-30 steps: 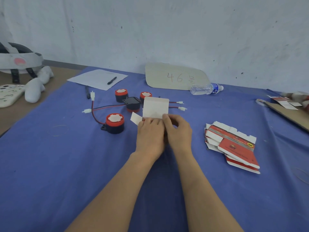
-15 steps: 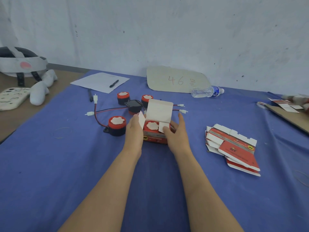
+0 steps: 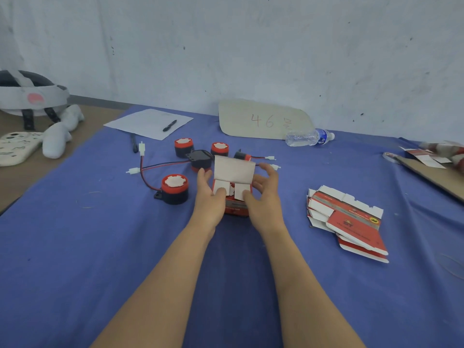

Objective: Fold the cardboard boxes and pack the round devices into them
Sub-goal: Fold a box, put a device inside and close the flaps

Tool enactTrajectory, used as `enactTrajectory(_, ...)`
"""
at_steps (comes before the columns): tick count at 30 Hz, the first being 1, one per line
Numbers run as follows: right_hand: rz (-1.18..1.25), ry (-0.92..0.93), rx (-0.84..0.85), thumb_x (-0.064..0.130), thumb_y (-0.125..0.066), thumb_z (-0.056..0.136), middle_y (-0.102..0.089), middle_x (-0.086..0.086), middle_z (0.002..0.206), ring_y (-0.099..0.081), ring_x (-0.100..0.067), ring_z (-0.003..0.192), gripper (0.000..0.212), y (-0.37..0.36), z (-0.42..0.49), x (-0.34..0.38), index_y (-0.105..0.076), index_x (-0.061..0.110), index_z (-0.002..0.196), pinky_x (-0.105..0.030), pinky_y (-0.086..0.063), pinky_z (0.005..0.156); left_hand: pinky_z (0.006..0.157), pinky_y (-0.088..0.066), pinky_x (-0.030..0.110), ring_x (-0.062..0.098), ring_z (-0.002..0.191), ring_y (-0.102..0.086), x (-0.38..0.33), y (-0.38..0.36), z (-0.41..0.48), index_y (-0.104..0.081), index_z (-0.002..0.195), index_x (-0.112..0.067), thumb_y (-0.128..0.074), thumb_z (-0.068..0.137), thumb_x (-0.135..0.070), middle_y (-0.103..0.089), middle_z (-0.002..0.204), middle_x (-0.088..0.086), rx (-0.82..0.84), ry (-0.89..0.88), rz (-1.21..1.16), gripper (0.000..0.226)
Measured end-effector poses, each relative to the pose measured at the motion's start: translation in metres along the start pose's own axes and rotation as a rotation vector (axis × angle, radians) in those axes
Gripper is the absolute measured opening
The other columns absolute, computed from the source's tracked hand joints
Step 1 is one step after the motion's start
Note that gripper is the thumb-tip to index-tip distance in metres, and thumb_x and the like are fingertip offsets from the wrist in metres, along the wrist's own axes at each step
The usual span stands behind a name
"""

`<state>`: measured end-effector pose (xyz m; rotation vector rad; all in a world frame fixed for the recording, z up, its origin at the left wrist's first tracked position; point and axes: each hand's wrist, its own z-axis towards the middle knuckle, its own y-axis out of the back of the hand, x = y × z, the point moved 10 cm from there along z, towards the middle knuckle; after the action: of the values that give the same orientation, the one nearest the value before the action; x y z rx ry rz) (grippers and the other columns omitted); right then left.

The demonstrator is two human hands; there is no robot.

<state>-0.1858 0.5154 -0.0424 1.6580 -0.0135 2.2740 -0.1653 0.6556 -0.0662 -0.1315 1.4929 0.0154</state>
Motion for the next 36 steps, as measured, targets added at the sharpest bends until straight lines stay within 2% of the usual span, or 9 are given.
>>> enactTrajectory(3, 0.0, 0.031, 0.061, -0.009, -0.046, 0.087, -0.057, 0.015, 0.113, -0.055, 0.008, 0.104, 0.065, -0.003, -0.002, 0.008, -0.04, 0.047, 0.12, -0.011, -0.048, 0.075, 0.077, -0.043, 0.011, 0.003, 0.108, -0.049, -0.006, -0.001, 0.0, -0.035, 0.139, -0.032, -0.038, 0.095, 0.002, -0.049, 0.127, -0.013, -0.004, -0.049, -0.031, 0.055)
enactTrajectory(7, -0.175, 0.037, 0.282, 0.011, -0.057, 0.091, -0.046, 0.002, 0.131, -0.044, 0.009, 0.112, 0.031, -0.018, -0.006, 0.008, -0.057, 0.033, 0.112, 0.003, -0.035, 0.079, 0.062, -0.046, 0.01, 0.007, 0.088, -0.055, -0.003, 0.002, -0.001, -0.046, 0.11, -0.027, -0.04, 0.095, 0.0, -0.056, 0.102, -0.008, -0.009, -0.018, -0.008, 0.031)
enactTrajectory(11, -0.252, -0.024, 0.366, 0.032, -0.059, 0.093, -0.028, 0.013, 0.144, -0.022, 0.002, 0.136, 0.034, -0.017, -0.009, -0.004, -0.052, 0.043, 0.124, 0.005, -0.029, 0.086, 0.078, -0.052, 0.028, 0.016, 0.091, -0.06, 0.003, 0.007, 0.001, -0.058, 0.094, -0.026, -0.037, 0.093, 0.001, -0.063, 0.105, 0.003, 0.038, 0.055, -0.052, 0.034)
enactTrajectory(15, -0.251, -0.015, 0.274, 0.024, -0.055, 0.096, -0.028, 0.005, 0.151, -0.027, -0.008, 0.138, 0.033, -0.007, -0.005, -0.005, -0.05, 0.042, 0.123, -0.024, -0.033, 0.107, 0.08, -0.054, 0.029, 0.017, 0.095, -0.065, 0.001, 0.007, 0.002, -0.069, 0.096, -0.021, -0.041, 0.096, -0.011, -0.067, 0.109, 0.007, 0.104, 0.077, -0.159, 0.029)
enactTrajectory(22, -0.192, 0.007, 0.203, 0.021, -0.052, 0.097, -0.055, 0.007, 0.123, -0.054, -0.013, 0.11, 0.025, -0.001, -0.003, 0.0, -0.052, 0.033, 0.119, -0.013, -0.046, 0.082, 0.066, -0.045, 0.002, 0.008, 0.099, -0.057, -0.018, -0.003, -0.006, -0.061, 0.113, -0.023, -0.049, 0.097, -0.011, -0.057, 0.116, -0.004, 0.132, -0.166, 0.199, 0.024)
enactTrajectory(28, -0.098, -0.125, 0.226, 0.032, -0.042, 0.101, -0.034, 0.005, 0.149, -0.022, -0.004, 0.142, 0.027, -0.008, -0.004, -0.008, -0.062, 0.035, 0.118, -0.018, -0.028, 0.099, 0.071, -0.049, 0.009, -0.006, 0.082, -0.057, -0.018, -0.002, -0.005, -0.066, 0.1, -0.02, -0.04, 0.093, -0.002, -0.053, 0.09, -0.028, 0.089, -0.124, 0.146, 0.032)
enactTrajectory(31, -0.165, -0.113, 0.195, 0.027, -0.035, 0.104, -0.03, 0.003, 0.153, -0.025, -0.006, 0.14, 0.035, -0.008, -0.002, -0.009, -0.052, 0.028, 0.133, -0.017, -0.027, 0.101, 0.085, -0.05, 0.022, 0.005, 0.094, -0.057, -0.016, -0.004, -0.004, -0.068, 0.095, -0.024, -0.041, 0.094, -0.007, -0.054, 0.097, -0.024, 0.093, -0.096, 0.135, 0.032)
enactTrajectory(34, -0.159, -0.177, 0.153, 0.025, -0.037, 0.103, -0.032, 0.005, 0.151, -0.036, -0.003, 0.122, 0.048, -0.007, -0.001, -0.019, -0.026, 0.023, 0.15, -0.017, -0.03, 0.096, 0.064, -0.048, 0.01, -0.003, 0.082, -0.062, -0.013, 0.0, -0.004, -0.068, 0.08, -0.032, -0.045, 0.096, -0.015, -0.059, 0.095, -0.018, 0.047, -0.048, 0.087, 0.033)
enactTrajectory(36, -0.106, -0.259, 0.134, 0.025, -0.038, 0.102, -0.029, 0.004, 0.152, -0.037, -0.005, 0.118, 0.057, -0.007, -0.001, -0.028, -0.012, 0.022, 0.153, -0.02, -0.031, 0.092, 0.069, -0.047, 0.009, 0.001, 0.089, -0.062, -0.014, -0.004, -0.007, -0.066, 0.098, -0.025, -0.041, 0.099, -0.013, -0.061, 0.103, -0.01, 0.052, -0.074, 0.209, 0.029)
